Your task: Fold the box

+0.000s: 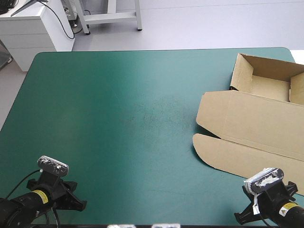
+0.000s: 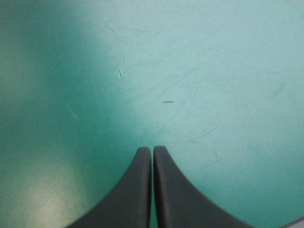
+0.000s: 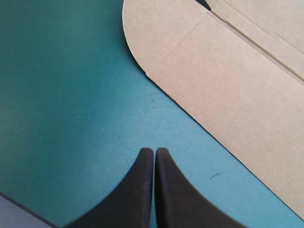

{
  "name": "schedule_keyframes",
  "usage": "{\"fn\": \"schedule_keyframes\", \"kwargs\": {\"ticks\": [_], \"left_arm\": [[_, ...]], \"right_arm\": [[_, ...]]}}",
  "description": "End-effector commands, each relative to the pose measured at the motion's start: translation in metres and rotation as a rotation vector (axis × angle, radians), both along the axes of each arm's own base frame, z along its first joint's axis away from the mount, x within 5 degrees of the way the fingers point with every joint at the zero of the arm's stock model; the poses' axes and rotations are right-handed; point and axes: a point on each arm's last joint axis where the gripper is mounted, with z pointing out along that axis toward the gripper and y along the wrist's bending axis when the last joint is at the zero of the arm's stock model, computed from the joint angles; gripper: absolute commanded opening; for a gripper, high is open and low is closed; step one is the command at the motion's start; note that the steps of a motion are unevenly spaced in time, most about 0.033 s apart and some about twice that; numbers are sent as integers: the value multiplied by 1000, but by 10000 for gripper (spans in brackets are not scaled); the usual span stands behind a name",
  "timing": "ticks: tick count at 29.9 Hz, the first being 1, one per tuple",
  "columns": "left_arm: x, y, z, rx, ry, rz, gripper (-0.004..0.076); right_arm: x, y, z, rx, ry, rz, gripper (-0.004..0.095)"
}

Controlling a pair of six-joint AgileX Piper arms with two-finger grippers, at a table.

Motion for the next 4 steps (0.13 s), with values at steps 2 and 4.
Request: {"fn": "schedule_keyframes", "kwargs": {"ticks": [2, 4], "left_arm": [[4, -3, 10, -37, -62, 0, -8], [4, -3, 10, -37, -62, 0, -8]], "right_arm": [[5, 1, 1, 0, -36, 20, -2], [4, 1, 1, 1, -32, 31, -2]]}}
